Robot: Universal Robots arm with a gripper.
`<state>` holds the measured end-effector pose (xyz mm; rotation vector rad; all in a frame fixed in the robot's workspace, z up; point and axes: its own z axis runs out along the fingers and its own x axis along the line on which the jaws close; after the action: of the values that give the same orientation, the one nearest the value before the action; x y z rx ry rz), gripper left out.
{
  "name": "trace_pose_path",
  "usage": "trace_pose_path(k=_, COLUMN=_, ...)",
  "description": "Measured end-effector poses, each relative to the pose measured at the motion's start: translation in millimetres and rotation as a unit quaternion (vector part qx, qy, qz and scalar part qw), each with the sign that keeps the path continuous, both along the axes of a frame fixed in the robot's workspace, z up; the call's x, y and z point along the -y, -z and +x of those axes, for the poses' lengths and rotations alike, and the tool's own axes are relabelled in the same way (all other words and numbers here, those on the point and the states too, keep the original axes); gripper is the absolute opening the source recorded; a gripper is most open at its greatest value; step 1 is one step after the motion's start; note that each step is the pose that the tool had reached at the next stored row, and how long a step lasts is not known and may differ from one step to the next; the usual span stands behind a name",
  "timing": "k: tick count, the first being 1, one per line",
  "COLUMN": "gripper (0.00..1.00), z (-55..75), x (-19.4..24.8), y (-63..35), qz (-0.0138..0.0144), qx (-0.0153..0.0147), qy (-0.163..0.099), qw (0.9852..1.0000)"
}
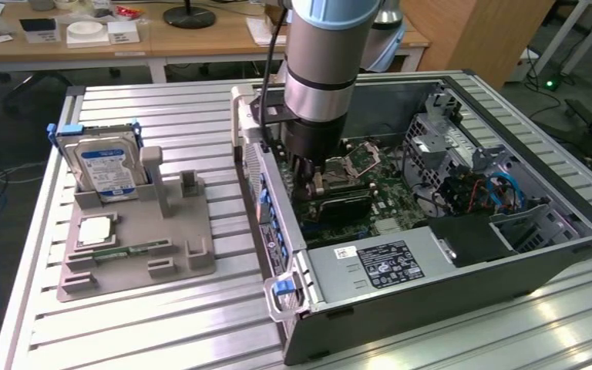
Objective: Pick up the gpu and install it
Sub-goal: 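Press down on the gpu until it lock into place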
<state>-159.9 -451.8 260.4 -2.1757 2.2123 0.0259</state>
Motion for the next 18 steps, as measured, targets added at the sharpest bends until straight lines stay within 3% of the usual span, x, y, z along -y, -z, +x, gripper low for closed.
trace_pose_path(k=2, gripper=0.11, z=0.3, x=-0.5, y=-2.2, qz=0.0023, qx=0.0011, qy=0.000, qw=1.0000)
trace_pose_path(k=5, gripper=0.11, z=0.1, x=-0.4, y=-9.0, qz=0.0017, qx=0.0001, qy=0.000, qw=1.0000)
trace_pose_path(k=10, gripper=0.11, z=0.7, x=-0.4, y=-10.9, qz=0.0019, qx=0.0000, qy=0.000, qw=1.0000)
trace_pose_path(k=18, gripper=0.11, z=28.3, x=-0.5, y=-10.9, qz=0.0026, qx=0.0000, qy=0.000, qw=1.0000)
